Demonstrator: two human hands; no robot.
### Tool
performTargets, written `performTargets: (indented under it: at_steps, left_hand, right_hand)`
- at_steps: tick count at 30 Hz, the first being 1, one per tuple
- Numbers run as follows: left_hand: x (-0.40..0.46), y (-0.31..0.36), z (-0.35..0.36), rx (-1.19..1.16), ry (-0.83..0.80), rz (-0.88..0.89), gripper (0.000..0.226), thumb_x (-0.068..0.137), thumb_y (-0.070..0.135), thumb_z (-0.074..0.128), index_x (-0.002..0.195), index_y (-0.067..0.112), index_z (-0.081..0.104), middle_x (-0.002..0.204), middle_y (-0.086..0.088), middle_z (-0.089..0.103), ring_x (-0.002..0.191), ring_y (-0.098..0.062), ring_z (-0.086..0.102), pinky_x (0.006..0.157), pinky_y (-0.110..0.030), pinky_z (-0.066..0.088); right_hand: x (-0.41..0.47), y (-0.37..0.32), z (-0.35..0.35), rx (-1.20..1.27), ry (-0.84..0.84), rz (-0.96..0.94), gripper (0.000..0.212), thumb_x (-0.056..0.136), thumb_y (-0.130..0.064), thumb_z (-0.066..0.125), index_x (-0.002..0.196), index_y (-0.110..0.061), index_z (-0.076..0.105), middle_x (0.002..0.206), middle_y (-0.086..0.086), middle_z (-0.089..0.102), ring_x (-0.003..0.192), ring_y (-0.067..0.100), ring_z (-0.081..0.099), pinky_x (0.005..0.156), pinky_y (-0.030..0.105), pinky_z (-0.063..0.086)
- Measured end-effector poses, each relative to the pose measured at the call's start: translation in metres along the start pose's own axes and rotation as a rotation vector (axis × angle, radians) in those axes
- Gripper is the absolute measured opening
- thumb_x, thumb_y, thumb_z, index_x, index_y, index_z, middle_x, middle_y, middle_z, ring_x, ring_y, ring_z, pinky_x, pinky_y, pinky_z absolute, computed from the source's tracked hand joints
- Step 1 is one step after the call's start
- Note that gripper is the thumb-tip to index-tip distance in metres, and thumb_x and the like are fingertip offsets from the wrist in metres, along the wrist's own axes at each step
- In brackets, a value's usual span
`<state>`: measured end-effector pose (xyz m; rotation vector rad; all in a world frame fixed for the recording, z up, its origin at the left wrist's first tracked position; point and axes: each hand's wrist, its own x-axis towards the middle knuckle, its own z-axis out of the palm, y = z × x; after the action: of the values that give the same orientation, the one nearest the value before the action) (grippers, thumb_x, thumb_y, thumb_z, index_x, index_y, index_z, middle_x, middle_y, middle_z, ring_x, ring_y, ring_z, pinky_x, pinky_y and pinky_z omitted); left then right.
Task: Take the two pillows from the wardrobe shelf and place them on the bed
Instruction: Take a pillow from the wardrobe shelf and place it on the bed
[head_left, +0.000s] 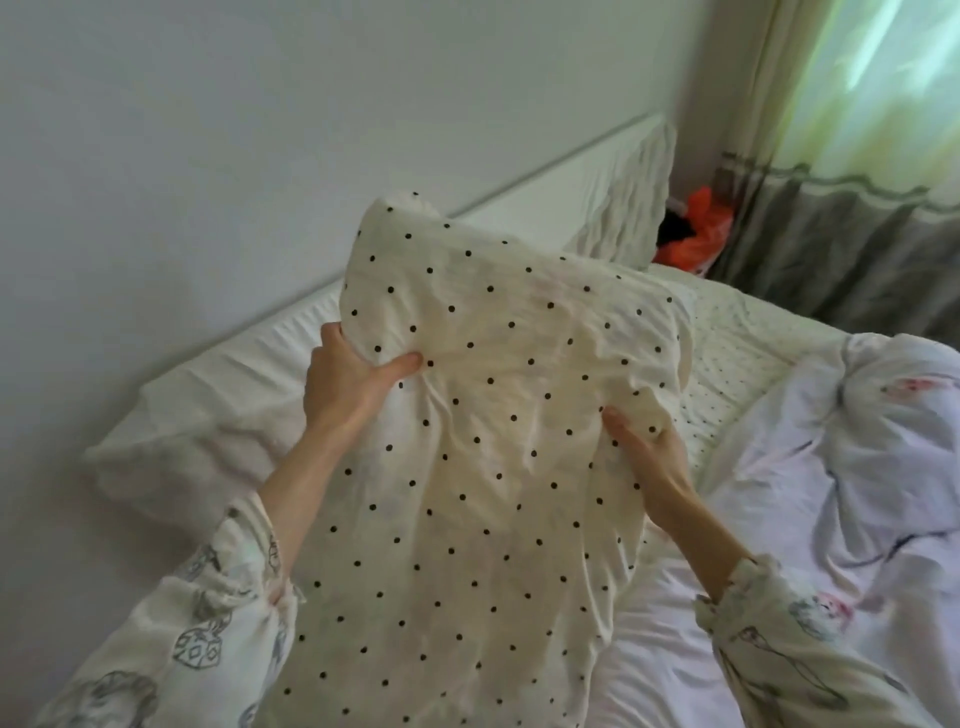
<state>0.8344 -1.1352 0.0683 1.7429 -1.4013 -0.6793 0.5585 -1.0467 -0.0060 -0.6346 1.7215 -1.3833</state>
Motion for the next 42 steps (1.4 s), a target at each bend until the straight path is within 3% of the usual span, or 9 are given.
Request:
performTargets:
  at_steps: [7,12,16,22,29,32,35,37,42]
  left_hand:
    - [0.093,0.003,0.103,0.119,-0.327,0.054,0.083,0.058,0.053,0.078,0.121,0.014,0.040,0.117,-0.006,0.057,0.104,-0.027,0.055,0.077,-0.035,0.042]
    - [0.131,-0.007,0.187,0.233,-0.509,0.083,0.090,0.055,0.058,0.075,0.124,0.014,0.037,0.121,-0.008,0.055,0.108,-0.030,0.054,0.081,-0.038,0.046]
    - [0.154,-0.039,0.252,0.371,-0.577,0.071,0.099,0.060,0.064,0.069,0.134,0.013,0.029,0.136,-0.015,0.039,0.125,-0.034,0.040,0.099,-0.046,0.040]
    - [0.160,-0.160,0.275,0.561,-0.786,0.030,0.062,0.080,0.041,0.061,0.130,0.007,0.043,0.135,-0.022,0.045,0.121,-0.038,0.043,0.099,-0.047,0.040]
    - [0.142,-0.259,0.261,0.602,-0.817,-0.162,0.071,0.088,0.036,0.057,0.142,0.003,0.025,0.147,-0.022,0.030,0.134,-0.036,0.033,0.108,-0.041,0.030]
    - [0.128,-0.284,0.263,0.550,-0.804,-0.211,0.070,0.088,0.036,0.057,0.141,0.002,0.026,0.149,-0.019,0.031,0.137,-0.032,0.030,0.110,-0.038,0.026]
    - [0.126,-0.297,0.267,0.473,-0.774,-0.243,0.081,0.084,0.041,0.062,0.143,0.004,0.022,0.151,-0.014,0.030,0.138,-0.028,0.030,0.112,-0.037,0.025]
    - [0.131,-0.299,0.274,0.372,-0.753,-0.324,0.084,0.077,0.043,0.070,0.140,0.005,0.030,0.145,-0.011,0.041,0.130,-0.025,0.043,0.107,-0.035,0.034]
    - [0.129,-0.280,0.274,0.250,-0.671,-0.250,0.046,0.072,0.027,0.078,0.109,0.014,0.054,0.116,-0.005,0.060,0.107,-0.023,0.059,0.090,-0.036,0.048]
  right_hand:
    - [0.055,0.032,0.003,0.041,0.240,0.135,0.054,0.071,-0.039,0.076,0.114,-0.016,0.054,0.110,0.011,0.064,0.085,0.024,0.061,0.071,0.036,0.051]
    - [0.095,0.068,-0.005,0.032,0.335,0.278,0.076,0.071,-0.038,0.076,0.131,-0.011,0.041,0.127,0.014,0.054,0.113,0.035,0.053,0.098,0.052,0.045]
    - [0.135,0.102,-0.005,0.028,0.279,0.388,0.082,0.075,-0.042,0.072,0.140,-0.011,0.033,0.138,0.013,0.046,0.123,0.034,0.047,0.105,0.050,0.040]
    - [0.145,0.191,0.009,-0.231,0.083,0.498,0.074,0.089,-0.043,0.055,0.148,-0.015,0.019,0.156,0.009,0.021,0.139,0.028,0.028,0.110,0.042,0.030]
    - [0.117,0.261,0.032,-0.290,0.065,0.609,0.078,0.087,-0.042,0.059,0.147,-0.010,0.020,0.152,0.010,0.028,0.135,0.027,0.034,0.099,0.034,0.034]
    - [0.110,0.284,0.042,-0.247,0.064,0.683,0.078,0.082,-0.044,0.064,0.145,-0.019,0.025,0.149,0.007,0.035,0.131,0.030,0.039,0.101,0.047,0.038]
    - [0.110,0.297,0.049,-0.144,0.101,0.711,0.040,0.078,-0.045,0.068,0.110,-0.030,0.049,0.126,0.001,0.056,0.101,0.020,0.057,0.084,0.043,0.048]
    - [0.114,0.305,0.052,-0.088,0.133,0.668,0.031,0.077,-0.043,0.070,0.094,-0.036,0.046,0.109,-0.004,0.061,0.094,0.018,0.058,0.086,0.044,0.051]
    - [0.117,0.313,0.065,0.033,0.214,0.645,0.063,0.075,-0.037,0.074,0.125,-0.019,0.041,0.114,0.000,0.058,0.101,0.018,0.059,0.080,0.037,0.052]
